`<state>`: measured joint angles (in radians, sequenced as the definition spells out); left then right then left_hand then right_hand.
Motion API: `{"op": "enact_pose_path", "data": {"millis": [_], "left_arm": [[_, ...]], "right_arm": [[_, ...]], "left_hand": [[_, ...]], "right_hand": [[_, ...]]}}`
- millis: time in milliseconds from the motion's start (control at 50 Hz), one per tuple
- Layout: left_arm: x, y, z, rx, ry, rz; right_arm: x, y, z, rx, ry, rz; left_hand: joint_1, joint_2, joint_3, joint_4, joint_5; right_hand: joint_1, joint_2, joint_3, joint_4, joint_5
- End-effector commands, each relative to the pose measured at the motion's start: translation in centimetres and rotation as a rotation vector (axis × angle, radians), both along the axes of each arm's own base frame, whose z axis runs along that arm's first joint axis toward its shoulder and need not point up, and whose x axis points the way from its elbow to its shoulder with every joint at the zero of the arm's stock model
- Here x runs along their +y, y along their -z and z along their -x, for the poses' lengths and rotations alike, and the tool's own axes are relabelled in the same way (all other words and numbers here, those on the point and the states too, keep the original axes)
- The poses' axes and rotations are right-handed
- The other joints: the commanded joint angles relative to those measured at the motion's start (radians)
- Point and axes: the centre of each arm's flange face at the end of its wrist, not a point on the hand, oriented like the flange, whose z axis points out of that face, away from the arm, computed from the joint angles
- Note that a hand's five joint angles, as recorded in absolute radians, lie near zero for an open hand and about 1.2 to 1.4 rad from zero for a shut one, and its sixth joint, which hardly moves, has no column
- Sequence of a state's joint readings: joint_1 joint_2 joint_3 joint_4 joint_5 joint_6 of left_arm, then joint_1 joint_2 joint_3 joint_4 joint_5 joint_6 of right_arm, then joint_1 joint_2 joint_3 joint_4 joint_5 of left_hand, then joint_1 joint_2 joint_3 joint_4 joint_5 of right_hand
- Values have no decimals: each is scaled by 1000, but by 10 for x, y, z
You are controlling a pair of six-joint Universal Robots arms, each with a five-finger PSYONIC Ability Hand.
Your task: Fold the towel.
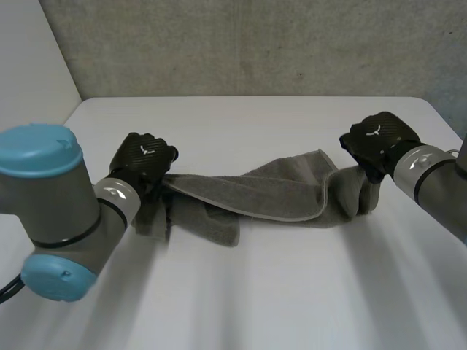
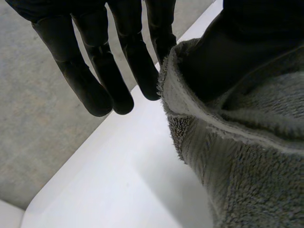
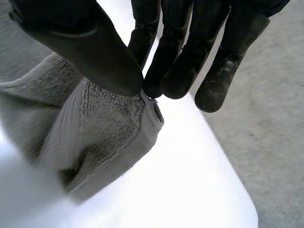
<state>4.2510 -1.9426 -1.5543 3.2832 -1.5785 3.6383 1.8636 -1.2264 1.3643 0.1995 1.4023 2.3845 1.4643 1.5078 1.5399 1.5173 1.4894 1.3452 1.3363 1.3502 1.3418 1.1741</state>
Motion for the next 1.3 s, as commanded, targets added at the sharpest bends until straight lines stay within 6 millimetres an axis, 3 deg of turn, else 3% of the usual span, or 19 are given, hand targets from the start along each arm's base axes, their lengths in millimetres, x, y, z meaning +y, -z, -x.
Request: {"op": "enact_pose_path", "data": {"millis": [20,100,220,280,320,380,420,440,480,600,660,760,780,840,860,920,980,1140,1300], "left_arm": [[-15,-5,-2,-7,13,-21],[-51,11,-7,-60,-23,-9],[-91,10,0,-101,-5,116],[-118,-18,11,-46,0,299],[-138,-66,17,44,-20,526],[-142,-91,19,102,-26,636],[-137,-149,20,256,-22,831],[-137,-149,20,257,-22,832],[-125,-195,10,416,-6,928],[-117,-209,3,522,30,884],[-118,-191,1,497,21,800],[-115,-88,-17,365,-43,470],[-115,-88,-17,364,-43,469],[-89,-35,-28,285,-33,295],[-89,-35,-28,284,-33,295],[-57,13,-34,172,9,164],[-38,37,-36,75,47,115],[-11,67,-32,-107,131,90],[-19,73,-33,-131,119,101]], "right_arm": [[-2,11,-2,116,-39,-55],[-17,19,-7,121,-40,-41],[-54,18,-21,87,-32,89],[-79,-4,-31,34,-10,274],[-99,-44,-41,-62,27,526],[-104,-65,-44,-120,45,662],[-103,-109,-41,-247,81,889],[-103,-110,-41,-247,82,890],[-89,-136,-36,-306,86,960],[-84,-137,-33,-356,80,907],[-83,-123,-32,-365,69,823],[-67,-72,-33,-276,-51,571],[-67,-72,-33,-275,-51,571],[-49,-25,-28,-194,-93,324],[-49,-25,-28,-194,-93,323],[-23,25,-17,-96,-121,93],[-7,48,-12,-43,-138,20],[2,76,10,24,-68,-70],[3,81,19,24,-29,-79]], "left_hand": [[-68,-112,-144,-121,-268],[-68,-112,-144,-121,-268],[-68,-112,-144,-121,-268],[-68,-112,-144,-121,-268],[-68,-112,-144,-121,-268],[-68,-112,-144,-121,-268],[-68,-112,-144,-121,-268],[-68,-112,-144,-121,-268],[-68,-112,-144,-121,-268],[-68,-112,-144,-121,-268],[-68,-112,-144,-121,-268],[-68,-112,-144,-121,-268],[-68,-112,-144,-121,-268],[-68,-112,-144,-121,-268],[-68,-112,-144,-121,-268],[-68,-112,-144,-121,-268],[-68,-112,-144,-121,-268],[-68,-112,-144,-121,-268],[-68,-112,-144,-121,-268]], "right_hand": [[51,60,46,54,48],[51,60,46,54,48],[51,60,46,54,48],[51,60,46,54,48],[51,60,46,54,48],[51,60,46,54,48],[51,60,46,54,48],[51,60,46,54,48],[51,60,46,54,48],[51,60,46,54,48],[51,60,46,54,48],[51,60,46,54,48],[51,60,46,54,48],[51,60,46,54,48],[51,60,46,54,48],[51,60,46,54,48],[51,60,46,54,48],[51,60,46,54,48],[51,60,46,54,48]]}}
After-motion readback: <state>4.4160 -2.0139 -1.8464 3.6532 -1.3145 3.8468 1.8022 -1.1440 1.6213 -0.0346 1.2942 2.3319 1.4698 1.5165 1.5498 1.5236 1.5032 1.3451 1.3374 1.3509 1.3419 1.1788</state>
